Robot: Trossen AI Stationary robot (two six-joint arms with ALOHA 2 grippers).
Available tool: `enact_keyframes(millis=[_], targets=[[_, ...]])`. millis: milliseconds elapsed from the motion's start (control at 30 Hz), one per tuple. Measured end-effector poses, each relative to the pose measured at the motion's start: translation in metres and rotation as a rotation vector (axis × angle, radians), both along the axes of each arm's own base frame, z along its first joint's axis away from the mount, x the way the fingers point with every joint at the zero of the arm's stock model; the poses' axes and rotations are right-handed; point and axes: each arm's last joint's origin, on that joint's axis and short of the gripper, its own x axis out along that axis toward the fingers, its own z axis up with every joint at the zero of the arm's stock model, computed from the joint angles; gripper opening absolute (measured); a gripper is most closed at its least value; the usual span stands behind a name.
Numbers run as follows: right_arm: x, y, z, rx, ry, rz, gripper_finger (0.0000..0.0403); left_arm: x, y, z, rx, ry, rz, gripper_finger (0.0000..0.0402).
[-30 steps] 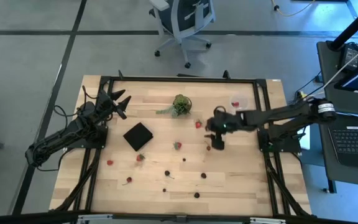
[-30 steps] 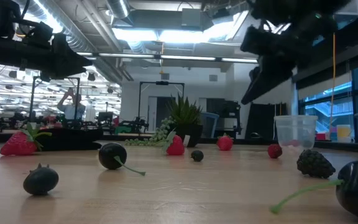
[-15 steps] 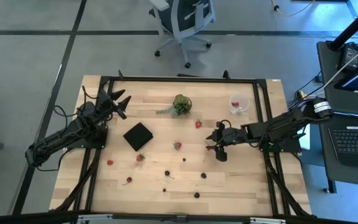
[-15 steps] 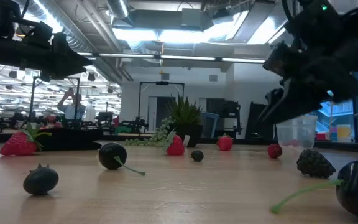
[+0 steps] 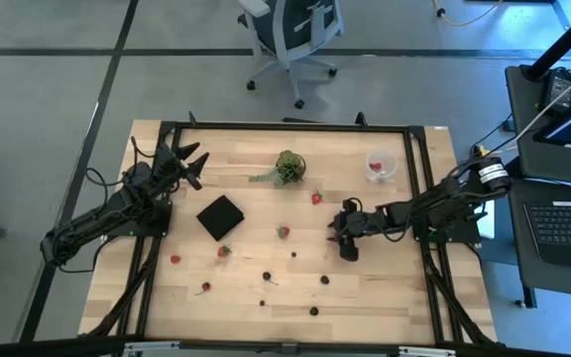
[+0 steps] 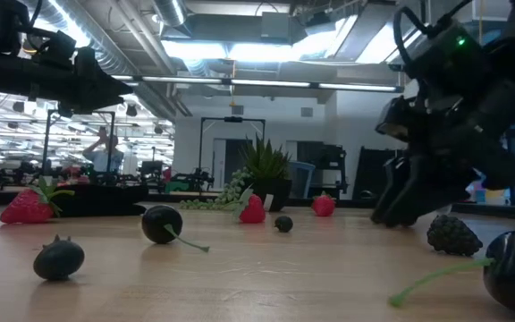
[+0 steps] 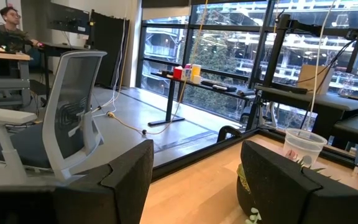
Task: Pick and placing Produce into tupperware
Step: Put the right red cherry into the bin
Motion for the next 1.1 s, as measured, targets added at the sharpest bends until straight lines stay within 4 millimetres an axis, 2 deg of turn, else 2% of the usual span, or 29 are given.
enact_keyframes(millis=[167,567,933,1100], targets=[[0.0005,-0.0001,-0.0016,0.006,0.005,-0.012,0.0191,0.0000,0.0000,-0.0001,0.000,0.000,0.000,0.0236],[-0.0007,-0.0011,-0.0033,-0.009,0.018,-0.025,0.0086,0.0000,0.0000,-0.0001,0.000,0.001,0.000,0.0236],[-0.0003,-0.0007,-0.0035,0.003,0.010,-0.021,0.0013,0.0000,0.0000,-0.0002,0.000,0.001,0.001,0.0236],[0.0033,-0.0004,0.0034,0.018,-0.032,-0.019,0.0006,0.0000,0.0000,-0.0001,0.000,0.000,0.000,0.0236]])
